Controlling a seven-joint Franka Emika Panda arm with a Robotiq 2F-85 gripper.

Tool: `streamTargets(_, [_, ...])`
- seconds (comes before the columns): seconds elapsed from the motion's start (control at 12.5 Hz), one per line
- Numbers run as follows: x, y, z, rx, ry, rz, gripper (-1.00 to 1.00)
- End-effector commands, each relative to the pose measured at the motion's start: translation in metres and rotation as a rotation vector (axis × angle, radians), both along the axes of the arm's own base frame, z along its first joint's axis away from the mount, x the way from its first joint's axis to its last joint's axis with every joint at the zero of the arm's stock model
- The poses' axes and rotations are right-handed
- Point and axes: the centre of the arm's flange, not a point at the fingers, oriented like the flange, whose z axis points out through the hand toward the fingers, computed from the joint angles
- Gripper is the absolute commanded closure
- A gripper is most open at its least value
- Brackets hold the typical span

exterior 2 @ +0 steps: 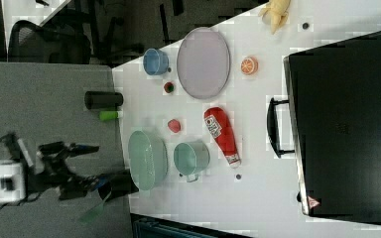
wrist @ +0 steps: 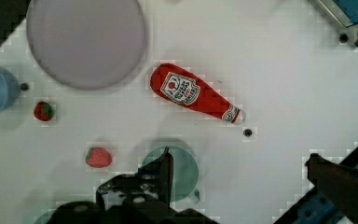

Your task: Pick Ketchup from the table and place it in strainer.

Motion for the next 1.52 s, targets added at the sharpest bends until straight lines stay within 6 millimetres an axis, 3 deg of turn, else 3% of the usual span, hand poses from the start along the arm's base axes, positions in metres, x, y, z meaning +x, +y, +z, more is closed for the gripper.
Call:
streamTargets(0.08, [0.029, -0.018, -0.102, 0.041, 0.153, 0.204, -1.00])
streamTargets(0.48, [0.053, -0.021, -0.183, 0.064, 0.075, 0.665, -1.00])
streamTargets(0.8, [0.051, -0.018, -0.251, 0.046, 0.013, 0.935, -1.00])
streamTargets(1.12, [0.044, -0.007, -0.319, 0.049, 0.008, 0.979, -1.00])
streamTargets(1.52, [0.045, -0.003, -0.390, 0.028, -0.016, 1.014, -1.00])
